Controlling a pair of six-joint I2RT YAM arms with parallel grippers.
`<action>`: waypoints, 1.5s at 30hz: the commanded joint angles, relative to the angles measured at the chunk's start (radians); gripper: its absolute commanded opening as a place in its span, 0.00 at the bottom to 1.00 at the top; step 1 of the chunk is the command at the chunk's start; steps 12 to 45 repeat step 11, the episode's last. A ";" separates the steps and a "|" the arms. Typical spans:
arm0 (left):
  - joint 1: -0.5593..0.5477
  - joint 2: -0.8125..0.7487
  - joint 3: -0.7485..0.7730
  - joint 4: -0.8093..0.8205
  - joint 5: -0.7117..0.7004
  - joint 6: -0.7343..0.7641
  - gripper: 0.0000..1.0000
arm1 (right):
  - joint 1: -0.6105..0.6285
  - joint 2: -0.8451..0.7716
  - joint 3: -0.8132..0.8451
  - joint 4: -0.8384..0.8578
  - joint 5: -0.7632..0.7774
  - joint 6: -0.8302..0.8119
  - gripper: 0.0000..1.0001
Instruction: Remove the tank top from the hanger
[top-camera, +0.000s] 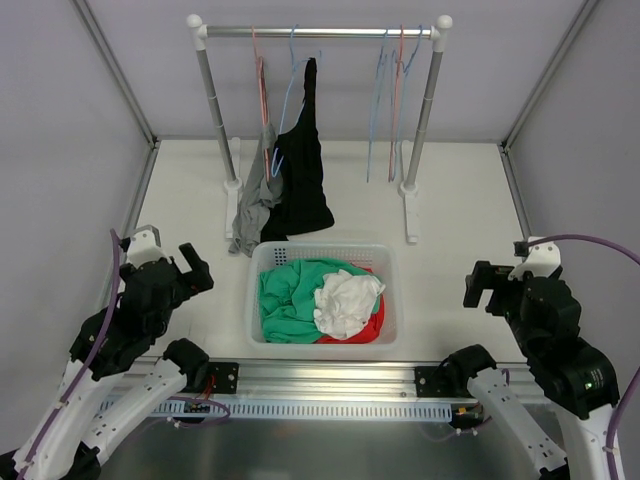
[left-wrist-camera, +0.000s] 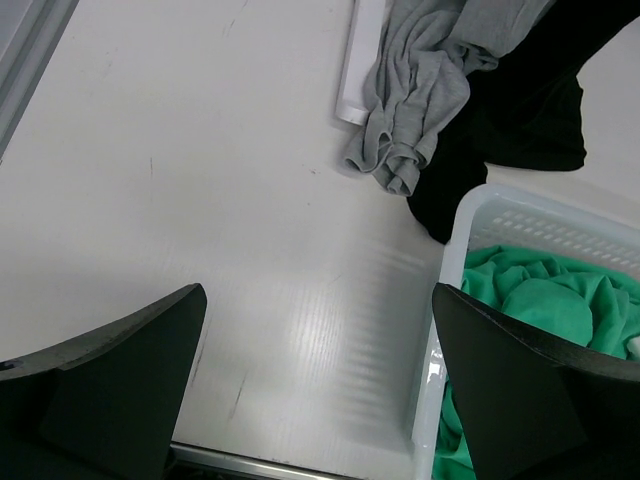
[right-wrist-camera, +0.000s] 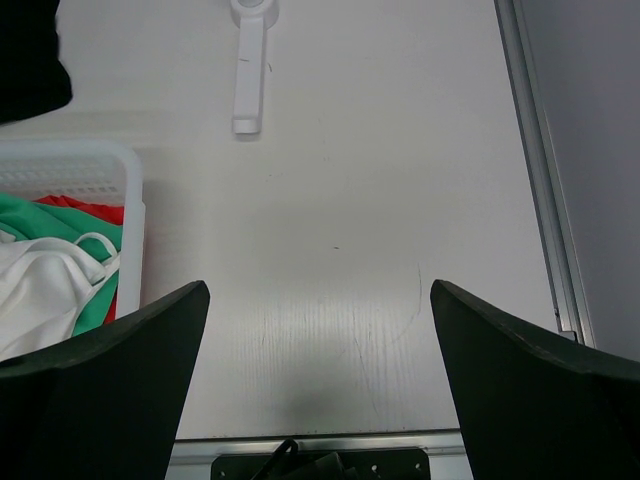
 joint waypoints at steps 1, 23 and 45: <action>0.015 -0.040 -0.012 0.007 -0.039 0.017 0.99 | 0.006 0.009 -0.018 0.083 0.008 0.005 0.99; 0.105 0.006 -0.006 0.012 -0.017 0.030 0.99 | 0.006 0.045 -0.039 0.114 0.002 0.011 1.00; 0.105 0.006 -0.006 0.012 -0.017 0.030 0.99 | 0.006 0.045 -0.039 0.114 0.002 0.011 1.00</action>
